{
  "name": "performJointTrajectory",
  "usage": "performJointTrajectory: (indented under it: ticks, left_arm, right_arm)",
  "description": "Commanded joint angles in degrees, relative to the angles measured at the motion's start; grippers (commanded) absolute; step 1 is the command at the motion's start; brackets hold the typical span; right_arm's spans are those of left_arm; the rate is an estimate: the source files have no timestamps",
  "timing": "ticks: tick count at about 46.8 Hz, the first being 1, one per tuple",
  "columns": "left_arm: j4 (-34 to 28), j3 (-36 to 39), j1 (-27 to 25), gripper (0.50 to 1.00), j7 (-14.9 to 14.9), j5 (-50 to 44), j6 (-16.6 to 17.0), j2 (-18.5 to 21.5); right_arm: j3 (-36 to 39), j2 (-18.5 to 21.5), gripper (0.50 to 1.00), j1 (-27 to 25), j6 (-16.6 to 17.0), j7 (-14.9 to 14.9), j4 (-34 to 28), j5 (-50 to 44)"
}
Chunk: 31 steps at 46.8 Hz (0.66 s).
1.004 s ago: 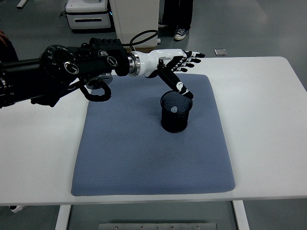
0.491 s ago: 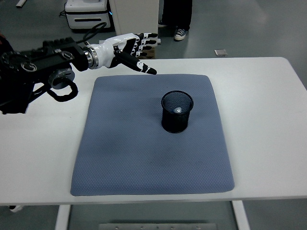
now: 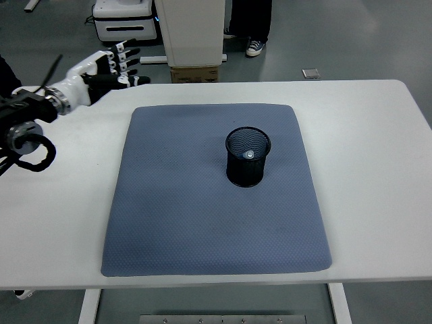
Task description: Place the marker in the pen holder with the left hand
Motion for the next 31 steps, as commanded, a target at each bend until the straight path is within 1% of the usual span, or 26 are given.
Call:
performJointTrajectory:
  ticks: [1, 10, 14, 17, 23, 31]
  left_arm:
    - [-0.05, -2.02, 2.46, 1.0, -0.11, 0.01, -0.04, 2.06]
    - [0.04, -4.04, 9.58, 1.0, -0.46, -0.43, 0.13, 5.49]
    - [0.13, -6.06, 13.0, 1.0, -1.96, -0.43, 0.22, 7.16]
    - [0.13, -7.38, 15.11, 1.0, -2.4, -0.43, 0.22, 7.69]
    - [0.13, -7.91, 16.79, 1.0, -2.4, -0.35, 0.22, 8.66]
    - [0.13, -8.0, 17.14, 1.0, -2.49, -0.43, 0.49, 9.45]
  right_arm:
    - [0.0, 0.0, 1.0, 0.0, 0.0, 0.0, -0.01, 0.0]
    - [0.0, 0.0, 1.0, 0.0, 0.0, 0.0, -0.01, 0.0]
    - [0.0, 0.0, 1.0, 0.0, 0.0, 0.0, -0.01, 0.0]
    - [0.0, 0.0, 1.0, 0.0, 0.0, 0.0, -0.01, 0.0]
    - [-0.18, 0.0, 1.0, -0.17, 0.17, 0.0, 0.34, -0.18]
    - [0.0, 0.0, 1.0, -0.17, 0.44, -0.08, 0.61, 0.09]
